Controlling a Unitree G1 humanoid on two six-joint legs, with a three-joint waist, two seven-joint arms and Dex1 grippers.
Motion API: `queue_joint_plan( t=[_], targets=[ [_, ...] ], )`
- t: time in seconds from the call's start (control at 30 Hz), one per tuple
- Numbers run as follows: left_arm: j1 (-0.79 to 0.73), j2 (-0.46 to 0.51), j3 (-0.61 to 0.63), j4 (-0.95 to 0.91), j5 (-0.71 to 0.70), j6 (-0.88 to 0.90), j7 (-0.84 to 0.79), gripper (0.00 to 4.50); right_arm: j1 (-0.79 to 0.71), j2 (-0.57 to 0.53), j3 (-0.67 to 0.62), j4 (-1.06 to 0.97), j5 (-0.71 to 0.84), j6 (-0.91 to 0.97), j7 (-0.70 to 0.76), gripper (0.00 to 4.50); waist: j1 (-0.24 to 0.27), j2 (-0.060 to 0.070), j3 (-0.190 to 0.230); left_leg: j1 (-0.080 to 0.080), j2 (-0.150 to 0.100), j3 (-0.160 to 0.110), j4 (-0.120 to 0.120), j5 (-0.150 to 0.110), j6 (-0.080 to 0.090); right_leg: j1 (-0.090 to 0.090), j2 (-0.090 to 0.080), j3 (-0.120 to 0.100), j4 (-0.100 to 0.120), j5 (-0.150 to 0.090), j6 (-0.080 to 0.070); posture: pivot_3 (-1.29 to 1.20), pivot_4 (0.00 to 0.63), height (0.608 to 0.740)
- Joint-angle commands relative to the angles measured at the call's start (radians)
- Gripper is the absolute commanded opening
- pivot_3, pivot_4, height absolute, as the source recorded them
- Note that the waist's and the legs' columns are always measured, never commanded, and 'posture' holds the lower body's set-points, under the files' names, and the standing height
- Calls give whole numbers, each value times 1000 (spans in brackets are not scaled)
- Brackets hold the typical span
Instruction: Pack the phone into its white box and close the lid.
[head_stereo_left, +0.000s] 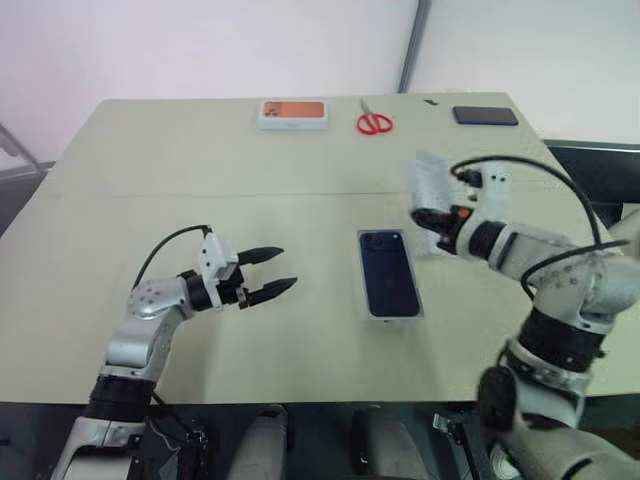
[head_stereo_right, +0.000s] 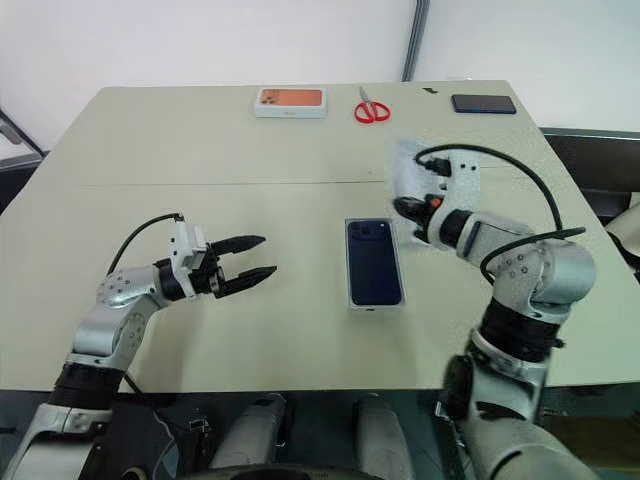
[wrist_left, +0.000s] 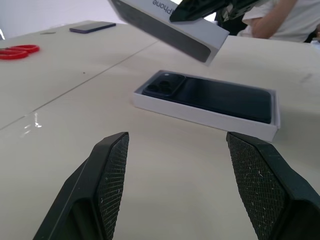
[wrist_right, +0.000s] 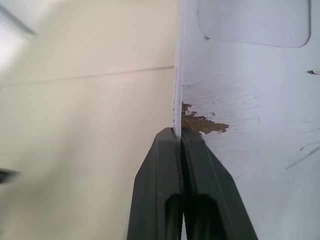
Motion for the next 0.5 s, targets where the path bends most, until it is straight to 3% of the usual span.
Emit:
queue_joint_plan(
  t=[0.03,0.2,0.27,0.47,0.5],
  targets=[
    [17,13,38,-55,-34,-5,-9,3304,-4,89,-113,-44,142,31,-7,25,-1,1,1,0,0,0,0,0,0,0,0,0,1,0,0,0,150,740],
    [55,60,70,-68,-55,7,-40,3304,111,125,-62,-81,413,31,-45,25,-5,2,1,0,0,-1,0,0,0,-1,-2,1,1,0,0,0,150,740],
    [56,64,75,-65,-58,7,-36,3304,158,111,-40,-48,604,31,-90,25,-5,3,2,0,0,-1,-1,0,0,-2,-2,1,1,0,-1,0,150,740],
    [62,53,76,-71,-58,11,-27,3304,230,43,2,27,884,17,-283,25,-7,3,2,0,0,-1,0,0,0,-1,-2,2,1,0,-1,0,150,740],
    [63,52,76,-73,-59,13,-26,3304,256,18,40,51,988,-33,-347,25,-6,3,2,0,0,-1,-1,0,0,-1,-2,2,1,0,-1,0,150,740]
  ],
)
